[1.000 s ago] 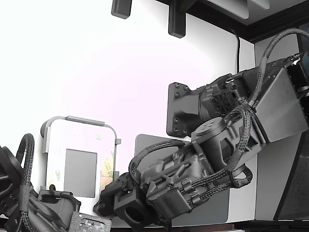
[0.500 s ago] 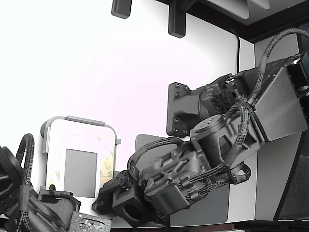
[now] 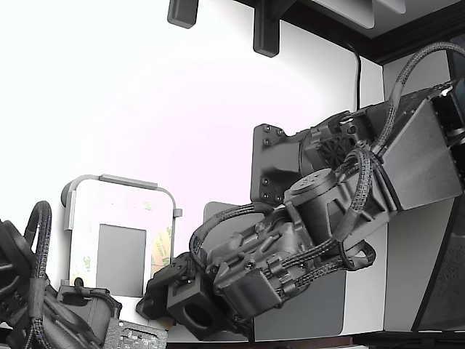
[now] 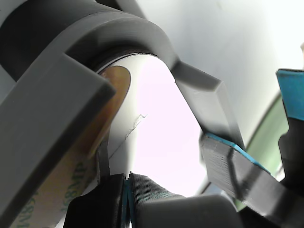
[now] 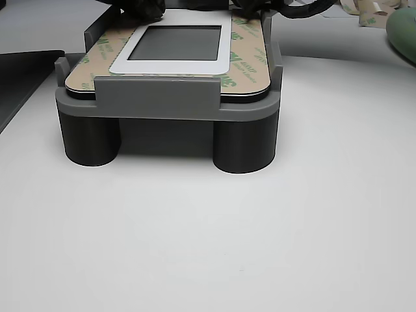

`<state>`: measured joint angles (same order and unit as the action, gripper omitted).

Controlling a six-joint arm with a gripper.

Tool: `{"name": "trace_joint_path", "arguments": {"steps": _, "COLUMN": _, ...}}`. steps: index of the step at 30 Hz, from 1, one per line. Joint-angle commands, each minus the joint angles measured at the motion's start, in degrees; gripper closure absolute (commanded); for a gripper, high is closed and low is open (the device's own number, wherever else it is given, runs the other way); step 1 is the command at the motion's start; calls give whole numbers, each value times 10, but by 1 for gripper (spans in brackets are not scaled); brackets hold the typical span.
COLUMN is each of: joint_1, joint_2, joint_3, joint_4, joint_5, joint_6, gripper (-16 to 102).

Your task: Peel off protective film from adhesive tape.

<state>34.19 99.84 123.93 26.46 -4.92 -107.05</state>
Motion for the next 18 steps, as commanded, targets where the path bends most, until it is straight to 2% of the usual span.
{"name": "trace_joint_path", "arguments": {"steps": 1, "joint_1": -13, "joint_2": 8, "joint_3": -2, "joint_4": -2, "joint_5": -3, "joint_6": -4, "gripper": 97}}
{"name": "trace_joint_path", "arguments": {"steps": 18, "joint_1": -30, "joint_2": 5, "joint_3": 0, "joint_4": -9, "joint_5": -16, "joint_6": -14, "gripper": 97}}
